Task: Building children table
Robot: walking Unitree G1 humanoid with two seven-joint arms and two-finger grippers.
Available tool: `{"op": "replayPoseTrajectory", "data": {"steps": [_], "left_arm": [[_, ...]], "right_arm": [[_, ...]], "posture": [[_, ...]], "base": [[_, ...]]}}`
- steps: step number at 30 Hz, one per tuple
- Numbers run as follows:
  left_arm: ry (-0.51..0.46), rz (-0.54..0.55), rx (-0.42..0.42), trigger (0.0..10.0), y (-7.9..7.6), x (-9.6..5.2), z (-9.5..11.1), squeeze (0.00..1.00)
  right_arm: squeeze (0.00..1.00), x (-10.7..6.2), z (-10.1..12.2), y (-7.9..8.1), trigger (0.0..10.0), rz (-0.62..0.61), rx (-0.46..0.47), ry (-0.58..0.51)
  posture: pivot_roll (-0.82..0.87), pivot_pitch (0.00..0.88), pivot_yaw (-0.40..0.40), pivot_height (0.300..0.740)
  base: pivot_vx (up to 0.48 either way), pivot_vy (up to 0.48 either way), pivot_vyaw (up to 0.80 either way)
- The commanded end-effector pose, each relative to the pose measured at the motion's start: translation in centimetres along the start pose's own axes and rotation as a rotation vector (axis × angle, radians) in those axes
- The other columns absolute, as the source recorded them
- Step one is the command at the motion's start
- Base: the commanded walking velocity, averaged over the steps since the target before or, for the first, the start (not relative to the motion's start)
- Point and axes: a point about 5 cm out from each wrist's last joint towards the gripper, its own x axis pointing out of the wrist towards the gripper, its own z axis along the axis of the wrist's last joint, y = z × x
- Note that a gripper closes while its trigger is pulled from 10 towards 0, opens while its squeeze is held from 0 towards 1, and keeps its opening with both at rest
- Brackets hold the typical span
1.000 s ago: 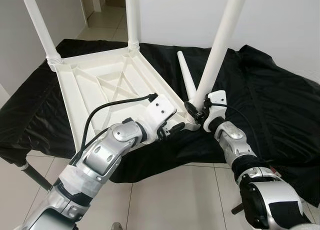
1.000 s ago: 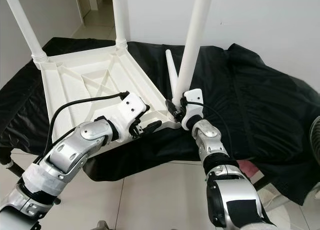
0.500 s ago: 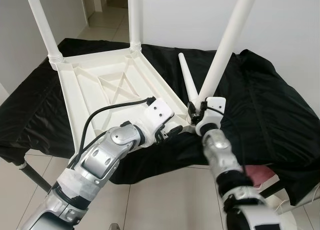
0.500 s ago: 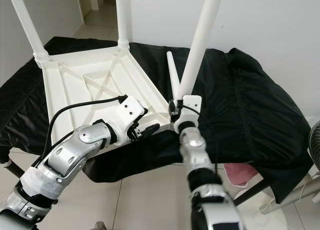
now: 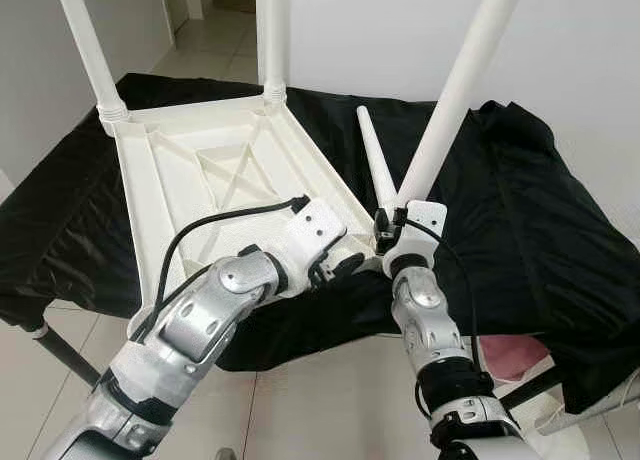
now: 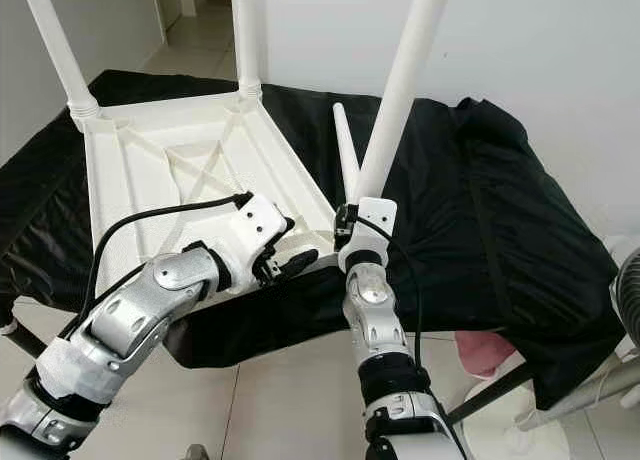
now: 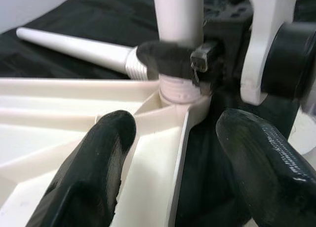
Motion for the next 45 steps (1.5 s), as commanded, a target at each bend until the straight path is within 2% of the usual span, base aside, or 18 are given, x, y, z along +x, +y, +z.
{"op": "replayPoseTrajectory", "data": {"steps": [1,2,3,4,5,8,13,17,19,20,26,33,37,39,45], "left_arm": [[0.003,-0.077,0.003,10.0,-0.5,-0.1,0.1,0.00],[0.002,-0.073,0.004,10.0,-0.5,-0.1,0.1,0.00],[0.002,-0.073,0.004,10.0,-0.5,-0.1,0.1,0.00],[0.001,-0.069,0.004,10.0,-0.4,-0.1,0.1,0.00],[0.001,-0.068,0.004,10.0,-0.4,-0.1,0.2,0.00],[0.000,-0.066,0.004,10.0,-0.4,-0.1,0.2,0.00],[0.001,-0.067,0.005,10.0,-0.5,-0.2,0.2,0.00],[0.002,-0.061,0.007,10.0,-0.3,-0.3,0.2,0.00],[0.002,-0.061,0.006,10.0,-0.3,-0.3,0.2,0.00],[0.001,-0.060,0.006,10.0,-0.4,-0.3,0.2,0.00],[0.004,-0.065,0.013,10.0,-0.5,-0.3,0.2,0.00],[-0.007,-0.041,-0.014,10.0,-0.5,-0.2,0.2,0.00],[-0.018,-0.043,-0.021,10.0,-0.6,-0.1,0.4,0.00],[-0.020,-0.067,-0.020,10.0,-1.3,0.1,0.5,0.00],[-0.021,-0.071,-0.018,10.0,-1.4,0.2,0.6,0.00]], "right_arm": [[0.00,-0.4,0.0,-0.5,10.0,-0.017,0.028,0.004],[0.05,-0.4,0.2,-0.6,10.0,-0.011,0.023,-0.001],[0.05,-0.4,0.2,-0.6,10.0,-0.011,0.023,-0.001],[0.35,-0.3,0.3,-0.8,10.0,-0.015,0.017,-0.004],[1.00,-0.3,0.4,-1.1,10.0,-0.014,0.015,-0.008],[1.00,-0.2,0.7,-1.4,10.0,-0.010,0.007,-0.019],[1.00,-0.2,1.4,-1.5,10.0,0.068,0.003,-0.060],[1.00,0.0,1.6,-2.4,10.0,0.125,-0.029,-0.063],[0.98,-0.1,1.5,-2.4,10.0,0.154,-0.007,-0.058],[0.00,-0.1,1.4,-2.5,10.0,0.200,-0.007,-0.059],[0.00,-0.1,1.3,-2.4,10.0,0.254,-0.020,-0.056],[0.00,0.0,1.0,-2.1,10.0,0.383,-0.028,-0.051],[0.00,0.1,1.0,-2.1,10.0,0.406,-0.033,-0.051],[0.00,0.7,1.0,-2.5,10.0,0.456,-0.065,-0.039],[0.00,1.5,1.0,-2.9,10.0,0.529,-0.120,-0.016]], "posture": [[0.03,0.000,-0.073,0.740],[0.03,0.000,-0.073,0.740],[0.03,0.000,-0.073,0.740],[0.03,0.000,-0.075,0.740],[0.03,0.000,-0.076,0.740],[0.03,0.000,-0.074,0.740],[0.03,0.000,-0.075,0.740],[0.03,0.000,-0.076,0.740],[0.03,0.000,-0.076,0.740],[0.03,0.000,-0.076,0.740],[0.03,0.000,-0.078,0.740],[0.03,0.011,-0.081,0.740],[0.03,0.014,-0.080,0.740],[0.03,0.023,-0.077,0.740],[0.03,0.029,-0.071,0.740]], "base": [[0.000,0.000,0.00],[0.000,0.000,0.00],[0.000,0.000,0.00],[0.000,0.000,0.00],[0.000,0.000,0.00],[0.000,0.000,0.00],[0.000,0.000,0.00],[0.000,0.000,0.00],[0.000,0.000,0.00],[0.000,0.000,0.00],[0.000,0.000,0.00],[0.000,0.000,0.00],[0.000,0.000,0.00],[0.000,0.000,0.00],[0.000,0.000,0.00]]}}
